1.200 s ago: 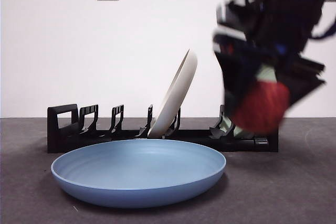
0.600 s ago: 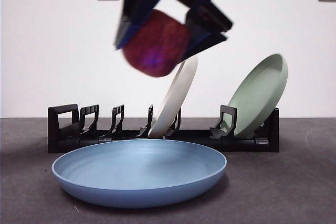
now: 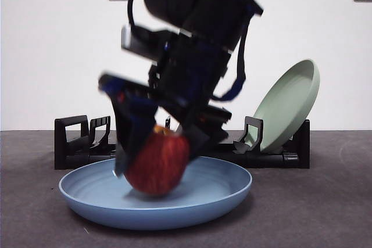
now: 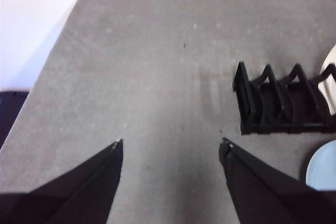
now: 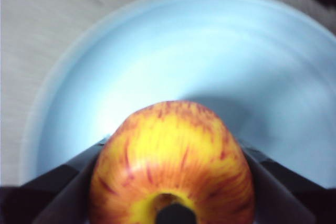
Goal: Take the blue plate from the plate rack,put the plate on the table,take the apple from the table,put the apple in the plate
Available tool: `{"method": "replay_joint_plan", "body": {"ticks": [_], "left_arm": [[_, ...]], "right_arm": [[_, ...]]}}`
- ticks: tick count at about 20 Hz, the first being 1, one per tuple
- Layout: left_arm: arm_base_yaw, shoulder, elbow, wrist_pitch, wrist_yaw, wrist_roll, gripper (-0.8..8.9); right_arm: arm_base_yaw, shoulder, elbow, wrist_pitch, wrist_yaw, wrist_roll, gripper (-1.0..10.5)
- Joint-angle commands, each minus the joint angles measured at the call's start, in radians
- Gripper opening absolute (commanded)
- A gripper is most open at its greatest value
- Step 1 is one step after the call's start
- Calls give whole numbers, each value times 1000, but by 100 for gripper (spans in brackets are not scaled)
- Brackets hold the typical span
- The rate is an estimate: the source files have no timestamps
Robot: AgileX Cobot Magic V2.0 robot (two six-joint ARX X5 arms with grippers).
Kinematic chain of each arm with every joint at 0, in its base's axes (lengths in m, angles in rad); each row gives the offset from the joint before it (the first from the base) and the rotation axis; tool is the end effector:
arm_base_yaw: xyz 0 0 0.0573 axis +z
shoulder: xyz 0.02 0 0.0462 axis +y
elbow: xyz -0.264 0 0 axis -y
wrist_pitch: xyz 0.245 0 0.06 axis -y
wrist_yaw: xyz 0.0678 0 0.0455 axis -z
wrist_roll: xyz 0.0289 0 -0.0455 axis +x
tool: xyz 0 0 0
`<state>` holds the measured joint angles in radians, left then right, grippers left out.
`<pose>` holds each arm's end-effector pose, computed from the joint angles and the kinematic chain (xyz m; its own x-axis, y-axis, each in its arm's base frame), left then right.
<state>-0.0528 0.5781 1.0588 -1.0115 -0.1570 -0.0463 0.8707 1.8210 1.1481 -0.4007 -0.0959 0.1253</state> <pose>0.0716 0.0007 0.3655 0.8589 0.1112 -0.5000 -0.1058 0.9936 0.0392 0.2301 0.2774 0.1686 0.2327 0.4248 -0.8749 -0.7137 0.6857 0.1431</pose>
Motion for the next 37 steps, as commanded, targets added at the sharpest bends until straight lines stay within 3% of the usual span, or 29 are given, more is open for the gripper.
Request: {"method": "replay_joint_plan", "body": {"ticks": [1, 4, 6, 9, 14, 20, 27, 29, 32, 33, 37], "left_arm": [[3, -3, -5, -19, 4, -6, 311], [3, -3, -5, -14, 4, -6, 311], [3, -3, -5, -13, 6, -6, 310], [2, -3, -5, 0, 28, -6, 311], [2, 2, -5, 51, 180, -6, 311], [2, 43, -5, 143, 388, -6, 311], [2, 124, -5, 254, 654, -7, 310], [-7, 145, -5, 279, 706, -21, 281], [-39, 171, -5, 285, 716, -29, -17], [-51, 174, -5, 285, 713, -29, -8], [-108, 183, -6, 283, 606, -2, -9]], "right_arm": [[2, 12, 3, 8, 21, -11, 40], [2, 11, 3, 6, 19, -11, 335], [1, 11, 3, 2, 19, -11, 450], [1, 5, 3, 2, 18, -11, 451], [-6, -98, 20, -27, 21, -11, 445], [-40, -369, 20, -105, 25, -11, 441], [-144, -681, 20, -286, 29, -24, 436], [-161, -735, 20, -346, 83, -31, 391], [-166, -786, 20, -430, 185, -61, 48], [-167, -792, 20, -447, 194, -68, -24], [-168, -797, 18, -484, 203, -67, -12]]}}
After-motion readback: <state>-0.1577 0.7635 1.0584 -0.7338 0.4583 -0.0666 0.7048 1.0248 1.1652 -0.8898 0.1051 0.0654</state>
